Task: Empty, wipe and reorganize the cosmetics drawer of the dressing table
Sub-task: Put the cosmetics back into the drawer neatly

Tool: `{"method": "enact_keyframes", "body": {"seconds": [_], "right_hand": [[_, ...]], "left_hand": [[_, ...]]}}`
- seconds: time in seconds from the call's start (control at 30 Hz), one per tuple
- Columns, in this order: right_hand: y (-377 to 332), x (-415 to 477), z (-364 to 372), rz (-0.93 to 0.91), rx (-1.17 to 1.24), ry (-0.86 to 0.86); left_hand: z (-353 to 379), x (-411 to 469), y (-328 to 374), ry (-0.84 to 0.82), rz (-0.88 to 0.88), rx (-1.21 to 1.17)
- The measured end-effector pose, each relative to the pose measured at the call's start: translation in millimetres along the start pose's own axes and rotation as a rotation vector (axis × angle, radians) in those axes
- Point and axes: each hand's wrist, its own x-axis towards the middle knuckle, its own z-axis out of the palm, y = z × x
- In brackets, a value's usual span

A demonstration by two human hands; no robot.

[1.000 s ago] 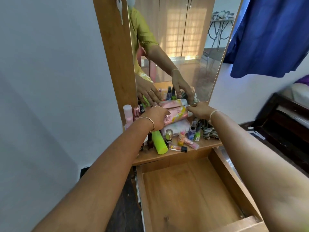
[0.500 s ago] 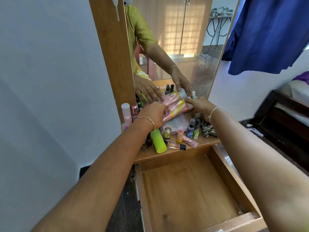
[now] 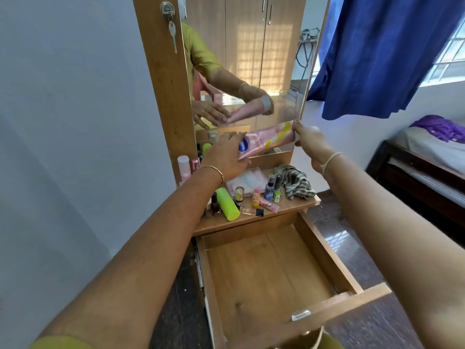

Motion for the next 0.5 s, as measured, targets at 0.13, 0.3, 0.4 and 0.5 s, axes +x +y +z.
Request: {"method": "enact_keyframes", "body": {"seconds": [0.13, 0.3, 0.4, 0.5], "right_hand": [[4.5, -31.6, -24.6, -0.003, 0.099, -0.001], [36.5, -84.6, -48.5, 0.100, 0.199, -0.075], [68.1, -115.7, -58.4, 0.182, 0.177, -0.147], [99.6, -137.3, -63.9, 0.216, 0.139, -0.172]], "left_hand": [[-8.9, -12.9, 16.0, -0.002, 0.043, -0.078], [-0.5, -48.8, 40.6, -0.138, 0.095, -0.172], [18.2, -77.2, 49.6, -0.194, 0.100, -0.125], [43.2, -106.1, 53.5, -0.335, 0.087, -0.146]]}}
